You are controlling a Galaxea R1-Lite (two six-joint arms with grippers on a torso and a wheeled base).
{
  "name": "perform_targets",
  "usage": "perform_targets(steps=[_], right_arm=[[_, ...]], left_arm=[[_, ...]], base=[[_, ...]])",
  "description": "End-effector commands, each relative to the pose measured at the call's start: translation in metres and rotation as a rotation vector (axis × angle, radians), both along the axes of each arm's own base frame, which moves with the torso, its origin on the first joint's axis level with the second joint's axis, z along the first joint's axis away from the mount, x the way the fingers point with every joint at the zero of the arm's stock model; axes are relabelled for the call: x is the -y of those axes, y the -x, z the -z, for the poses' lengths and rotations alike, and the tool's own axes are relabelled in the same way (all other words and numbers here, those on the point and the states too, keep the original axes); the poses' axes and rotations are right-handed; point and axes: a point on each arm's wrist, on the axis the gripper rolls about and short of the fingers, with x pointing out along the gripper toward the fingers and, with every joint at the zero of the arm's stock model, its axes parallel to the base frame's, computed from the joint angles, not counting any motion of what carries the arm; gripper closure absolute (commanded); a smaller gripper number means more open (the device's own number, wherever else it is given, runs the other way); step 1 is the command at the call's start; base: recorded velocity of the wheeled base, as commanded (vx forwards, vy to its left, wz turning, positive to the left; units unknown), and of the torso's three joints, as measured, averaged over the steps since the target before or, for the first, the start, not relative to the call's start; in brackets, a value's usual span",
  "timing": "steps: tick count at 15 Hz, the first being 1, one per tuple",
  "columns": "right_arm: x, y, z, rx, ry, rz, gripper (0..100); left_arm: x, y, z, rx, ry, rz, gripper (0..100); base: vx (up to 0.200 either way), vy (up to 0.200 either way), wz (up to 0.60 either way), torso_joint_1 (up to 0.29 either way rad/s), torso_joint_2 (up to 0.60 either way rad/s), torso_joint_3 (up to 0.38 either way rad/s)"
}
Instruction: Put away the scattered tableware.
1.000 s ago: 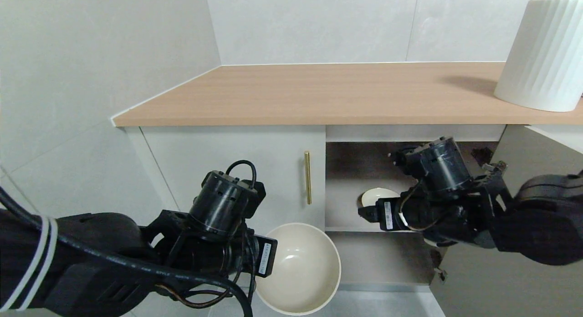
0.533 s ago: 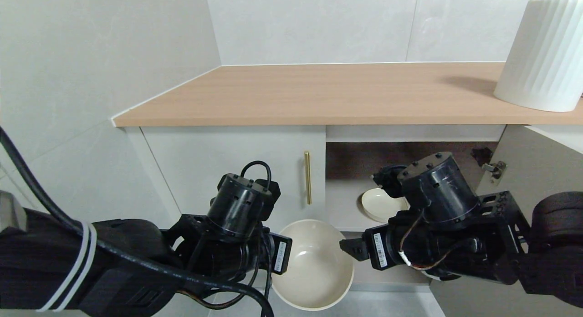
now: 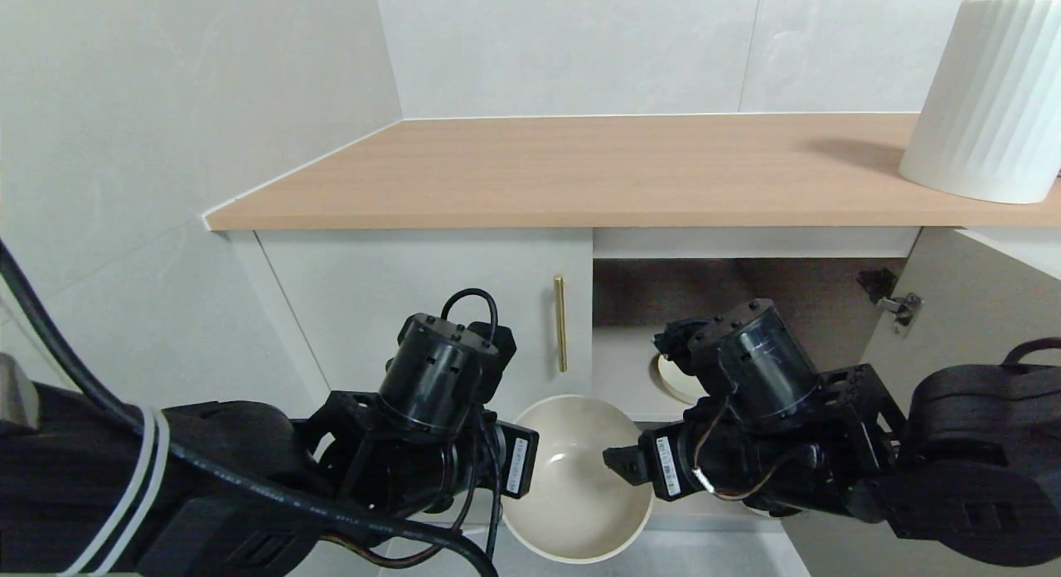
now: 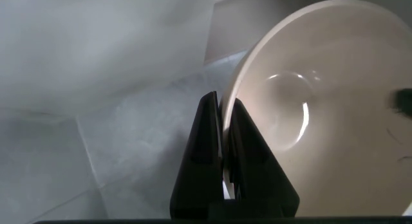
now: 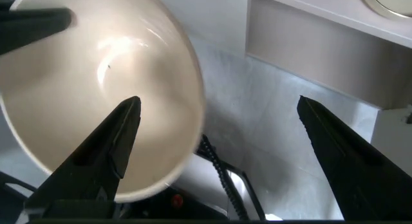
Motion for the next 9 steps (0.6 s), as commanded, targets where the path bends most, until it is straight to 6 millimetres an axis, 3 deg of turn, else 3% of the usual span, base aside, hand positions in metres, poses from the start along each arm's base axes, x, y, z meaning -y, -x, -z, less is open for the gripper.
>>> perform_targets(steps=[1, 4, 5, 9], right_arm=[[-0.0039, -0.003, 0.0075, -0.008, 0.006, 0.001, 0], [-0.0091, -0.0017, 0.0107, -0.014, -0.004, -0.003, 0], [-0.0097, -0.0023, 0.0105, -0.009, -0.01, -0.001, 100], [-0.0095, -0.0021, 0.0101, -0.006, -0.013, 0.002, 100]], left_arm=[[0.0013, 0.0019, -0.0012, 0.002, 0.003, 0.006, 100], [0.0027, 0.0024, -0.0004, 0.001, 0.002, 0.01, 100], [0.0029, 0.0022, 0.0006, -0.002, 0.0, 0.01, 100], [0.0043, 0.0006, 0.0057, -0.013, -0.013, 0.008, 100]], base=[[0.0, 0.0, 0.0, 0.0, 0.0, 0.0], [0.0, 0.0, 0.0, 0.0, 0.0, 0.0], [0.0, 0.0, 0.0, 0.0, 0.0, 0.0], [0.0, 0.0, 0.0, 0.0, 0.0, 0.0]])
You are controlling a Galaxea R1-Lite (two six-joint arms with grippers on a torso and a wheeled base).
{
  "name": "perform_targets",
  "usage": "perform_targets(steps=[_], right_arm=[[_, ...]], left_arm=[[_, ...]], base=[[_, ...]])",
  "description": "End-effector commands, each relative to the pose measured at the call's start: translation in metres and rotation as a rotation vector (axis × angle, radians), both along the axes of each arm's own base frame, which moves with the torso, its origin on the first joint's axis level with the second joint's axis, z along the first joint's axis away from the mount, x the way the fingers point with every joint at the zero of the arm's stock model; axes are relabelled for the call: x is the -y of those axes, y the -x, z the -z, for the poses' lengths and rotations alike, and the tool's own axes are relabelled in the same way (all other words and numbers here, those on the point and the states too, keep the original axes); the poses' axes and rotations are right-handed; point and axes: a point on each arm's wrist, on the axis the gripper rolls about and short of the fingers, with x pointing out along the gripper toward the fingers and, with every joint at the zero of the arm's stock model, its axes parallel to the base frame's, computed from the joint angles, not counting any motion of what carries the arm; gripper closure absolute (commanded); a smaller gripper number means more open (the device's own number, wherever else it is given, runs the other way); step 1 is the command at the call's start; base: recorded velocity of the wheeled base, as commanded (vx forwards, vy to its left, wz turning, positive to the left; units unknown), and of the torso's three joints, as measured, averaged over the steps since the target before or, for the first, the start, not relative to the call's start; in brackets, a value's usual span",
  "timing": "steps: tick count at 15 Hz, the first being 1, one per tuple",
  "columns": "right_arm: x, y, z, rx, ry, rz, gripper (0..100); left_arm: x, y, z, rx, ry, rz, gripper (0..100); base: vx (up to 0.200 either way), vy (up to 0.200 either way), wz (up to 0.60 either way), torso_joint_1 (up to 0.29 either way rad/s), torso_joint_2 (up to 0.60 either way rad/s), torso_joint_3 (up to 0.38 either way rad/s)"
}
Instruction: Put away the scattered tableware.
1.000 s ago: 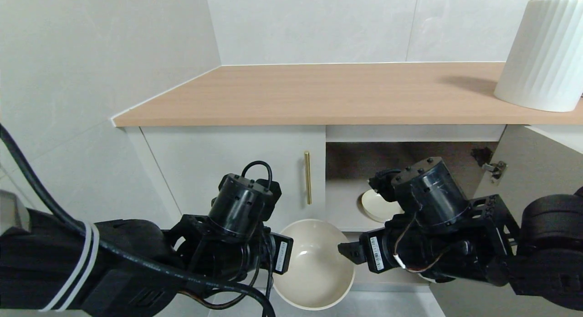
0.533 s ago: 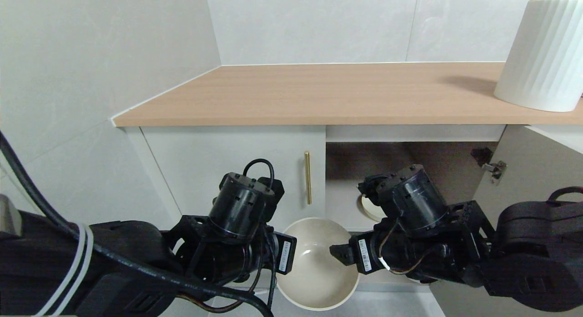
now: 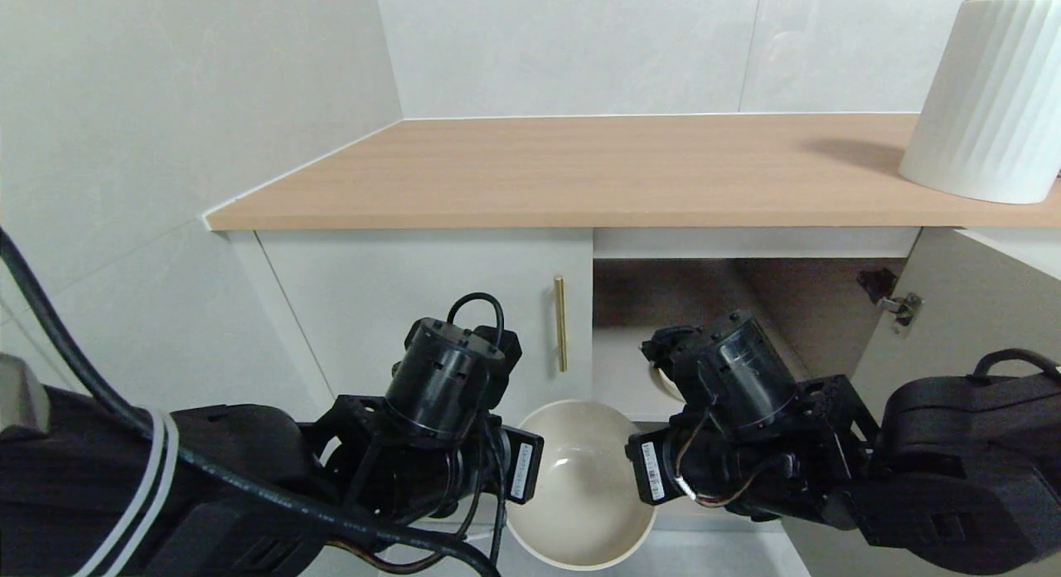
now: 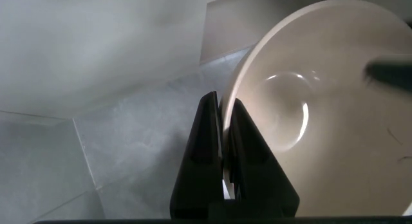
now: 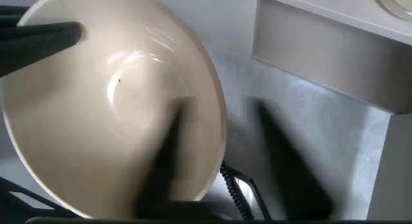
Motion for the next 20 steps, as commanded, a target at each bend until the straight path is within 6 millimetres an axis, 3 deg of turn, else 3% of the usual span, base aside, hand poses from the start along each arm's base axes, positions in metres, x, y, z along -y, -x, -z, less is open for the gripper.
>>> perform_targets(steps=[1, 7, 8, 11, 13, 15, 16, 20], right_arm=[[0.0, 0.0, 0.001, 0.0, 0.002, 0.001, 100], [-0.001, 0.001, 0.001, 0.001, 0.003, -0.003, 100], [-0.001, 0.001, 0.001, -0.001, 0.005, -0.004, 100], [-0.001, 0.0, 0.002, -0.003, 0.008, 0.001, 100], [0.007, -0.013, 0.01, -0.014, 0.031, 0.052, 100], [0.022, -0.036, 0.018, -0.023, 0.049, 0.139, 100], [0.035, -0.061, 0.027, -0.039, 0.061, 0.215, 100], [0.065, -0.118, 0.047, -0.076, 0.015, 0.452, 100]], left_arm=[[0.001, -0.001, 0.004, -0.007, -0.012, -0.005, 100], [0.001, -0.001, 0.004, -0.005, -0.016, -0.007, 100], [0.001, -0.002, 0.004, -0.002, -0.013, -0.01, 0], [0.001, -0.002, -0.001, 0.033, -0.002, -0.037, 0], [0.0, -0.003, -0.002, 0.052, -0.011, -0.062, 0], [-0.001, -0.003, -0.003, 0.054, -0.008, -0.066, 0], [-0.001, -0.002, -0.005, 0.056, 0.008, -0.073, 0], [-0.001, -0.002, -0.008, 0.06, 0.019, -0.077, 0]], base=[[0.0, 0.0, 0.0, 0.0, 0.0, 0.0], [0.0, 0.0, 0.0, 0.0, 0.0, 0.0], [0.0, 0.0, 0.0, 0.0, 0.0, 0.0], [0.0, 0.0, 0.0, 0.0, 0.0, 0.0], [0.0, 0.0, 0.0, 0.0, 0.0, 0.0], [0.0, 0.0, 0.0, 0.0, 0.0, 0.0], [0.0, 0.0, 0.0, 0.0, 0.0, 0.0], [0.0, 0.0, 0.0, 0.0, 0.0, 0.0]])
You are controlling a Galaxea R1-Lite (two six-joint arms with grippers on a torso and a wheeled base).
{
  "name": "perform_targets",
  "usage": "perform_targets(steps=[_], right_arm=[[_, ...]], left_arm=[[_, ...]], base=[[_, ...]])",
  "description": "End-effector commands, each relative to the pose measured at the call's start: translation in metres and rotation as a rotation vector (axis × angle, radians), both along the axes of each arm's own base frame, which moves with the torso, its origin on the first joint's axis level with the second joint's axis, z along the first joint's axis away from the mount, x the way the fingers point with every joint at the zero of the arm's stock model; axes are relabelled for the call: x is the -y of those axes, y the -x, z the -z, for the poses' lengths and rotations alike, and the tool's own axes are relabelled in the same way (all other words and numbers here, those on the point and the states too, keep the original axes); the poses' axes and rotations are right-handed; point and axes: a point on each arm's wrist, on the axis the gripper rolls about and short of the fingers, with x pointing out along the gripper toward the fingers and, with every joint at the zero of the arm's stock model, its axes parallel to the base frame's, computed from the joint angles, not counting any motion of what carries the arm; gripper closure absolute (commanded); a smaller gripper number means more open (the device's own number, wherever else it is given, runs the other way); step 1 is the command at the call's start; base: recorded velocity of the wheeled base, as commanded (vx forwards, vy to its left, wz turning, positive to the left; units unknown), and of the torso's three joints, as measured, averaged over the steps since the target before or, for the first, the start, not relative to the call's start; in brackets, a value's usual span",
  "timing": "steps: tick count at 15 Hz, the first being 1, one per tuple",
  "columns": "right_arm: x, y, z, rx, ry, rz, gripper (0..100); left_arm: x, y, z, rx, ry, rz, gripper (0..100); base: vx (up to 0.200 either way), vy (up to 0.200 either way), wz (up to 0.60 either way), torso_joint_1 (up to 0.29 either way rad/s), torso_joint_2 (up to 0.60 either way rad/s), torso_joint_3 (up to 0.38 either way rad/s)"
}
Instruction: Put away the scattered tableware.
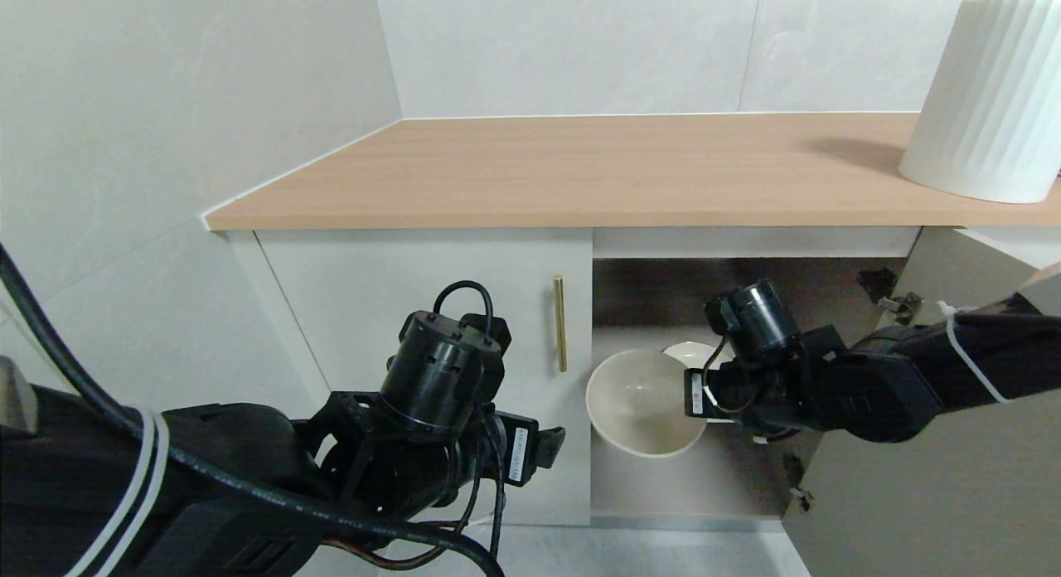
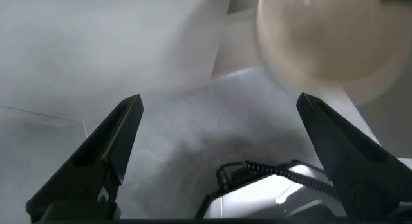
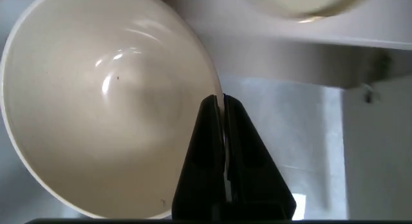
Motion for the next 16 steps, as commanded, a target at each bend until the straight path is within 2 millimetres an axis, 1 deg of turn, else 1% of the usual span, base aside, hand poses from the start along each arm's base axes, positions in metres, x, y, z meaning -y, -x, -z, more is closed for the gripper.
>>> perform_targets(steps=[1, 6, 9, 10, 11, 16], right_arm=[[0.015, -0.034, 0.02, -0.024, 0.014, 0.131, 100], [0.045, -0.073, 0.026, 0.005, -0.02, 0.314, 100], [0.056, -0.089, 0.024, 0.029, -0.064, 0.388, 100], [0.056, -0.089, 0.024, 0.029, -0.064, 0.388, 100], [0.063, -0.097, 0.026, 0.039, -0.067, 0.41, 100], [0.074, -0.12, 0.046, 0.035, -0.054, 0.46, 100]], left_arm=[[-0.001, 0.0, -0.002, 0.003, 0.007, -0.005, 0], [0.0, 0.0, -0.002, 0.0, 0.018, -0.012, 0], [-0.001, -0.001, -0.002, 0.0, 0.022, -0.016, 0], [-0.001, -0.001, -0.002, 0.0, 0.022, -0.016, 0], [-0.001, -0.001, -0.002, -0.001, 0.023, -0.015, 0], [-0.001, -0.001, -0.002, -0.002, 0.022, -0.017, 0]], base=[[0.0, 0.0, 0.0, 0.0, 0.0, 0.0], [0.0, 0.0, 0.0, 0.0, 0.0, 0.0], [0.0, 0.0, 0.0, 0.0, 0.0, 0.0], [0.0, 0.0, 0.0, 0.0, 0.0, 0.0], [0.0, 0.0, 0.0, 0.0, 0.0, 0.0], [0.0, 0.0, 0.0, 0.0, 0.0, 0.0]])
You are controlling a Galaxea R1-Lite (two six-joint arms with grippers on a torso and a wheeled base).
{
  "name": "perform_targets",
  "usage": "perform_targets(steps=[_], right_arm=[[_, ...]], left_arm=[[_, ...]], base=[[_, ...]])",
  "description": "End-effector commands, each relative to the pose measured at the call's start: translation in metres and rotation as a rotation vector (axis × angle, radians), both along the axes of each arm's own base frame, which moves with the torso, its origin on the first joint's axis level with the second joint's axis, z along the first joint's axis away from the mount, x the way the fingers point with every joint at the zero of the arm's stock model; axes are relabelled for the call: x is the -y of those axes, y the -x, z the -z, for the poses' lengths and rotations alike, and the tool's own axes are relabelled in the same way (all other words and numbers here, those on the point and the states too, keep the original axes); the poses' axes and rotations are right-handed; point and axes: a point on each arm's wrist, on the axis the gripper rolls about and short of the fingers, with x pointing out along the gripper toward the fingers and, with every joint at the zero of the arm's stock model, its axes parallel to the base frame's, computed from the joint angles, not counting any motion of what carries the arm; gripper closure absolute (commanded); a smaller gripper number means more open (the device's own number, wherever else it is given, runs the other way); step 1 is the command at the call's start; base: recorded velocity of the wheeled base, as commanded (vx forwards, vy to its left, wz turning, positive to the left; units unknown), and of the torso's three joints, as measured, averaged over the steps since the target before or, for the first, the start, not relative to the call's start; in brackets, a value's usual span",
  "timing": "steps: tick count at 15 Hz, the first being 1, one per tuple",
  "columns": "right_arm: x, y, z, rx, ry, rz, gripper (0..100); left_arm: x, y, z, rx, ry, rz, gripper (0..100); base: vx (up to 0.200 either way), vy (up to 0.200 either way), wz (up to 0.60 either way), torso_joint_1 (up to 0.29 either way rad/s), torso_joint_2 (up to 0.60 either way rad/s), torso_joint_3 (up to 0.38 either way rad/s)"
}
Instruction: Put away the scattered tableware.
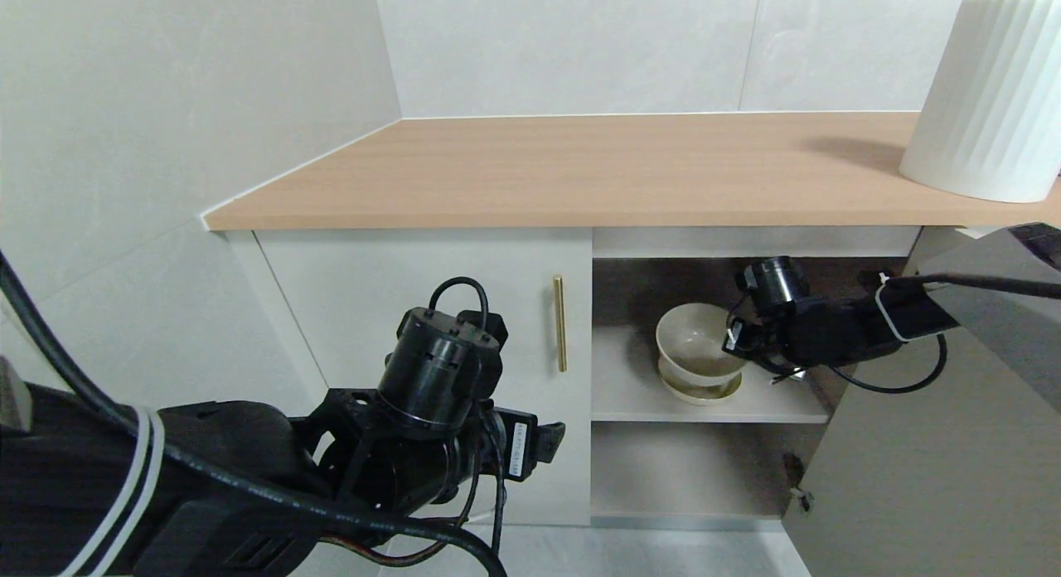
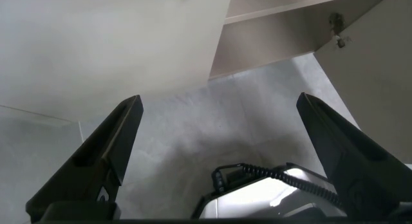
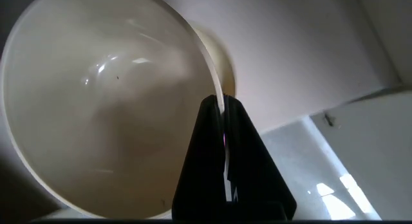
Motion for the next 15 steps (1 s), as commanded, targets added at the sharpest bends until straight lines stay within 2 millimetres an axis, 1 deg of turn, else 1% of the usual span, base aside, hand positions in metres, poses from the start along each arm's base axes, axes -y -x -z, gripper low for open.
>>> perform_targets(steps=[1, 8, 12, 13, 15], right_arm=[[0.004, -0.009, 0.017, -0.022, 0.008, 0.017, 100], [0.002, -0.017, 0.029, -0.03, 0.009, 0.018, 100], [0.001, -0.02, 0.028, -0.02, 0.002, 0.019, 100], [0.001, -0.02, 0.029, -0.02, 0.001, 0.02, 0], [0.001, -0.02, 0.029, -0.02, 0.0, 0.018, 0]], left_arm=[[0.0, -0.001, 0.001, -0.001, -0.002, -0.004, 0], [0.0, -0.001, 0.002, -0.005, -0.004, -0.002, 0], [0.0, -0.001, 0.002, -0.004, -0.003, -0.004, 0], [0.0, -0.002, 0.002, -0.002, -0.002, -0.004, 0], [0.0, -0.002, 0.002, -0.002, -0.002, -0.004, 0]], base=[[0.0, 0.0, 0.0, 0.0, 0.0, 0.0], [0.0, 0.0, 0.0, 0.0, 0.0, 0.0], [0.0, 0.0, 0.0, 0.0, 0.0, 0.0], [0.0, 0.0, 0.0, 0.0, 0.0, 0.0], [0.0, 0.0, 0.0, 0.0, 0.0, 0.0]])
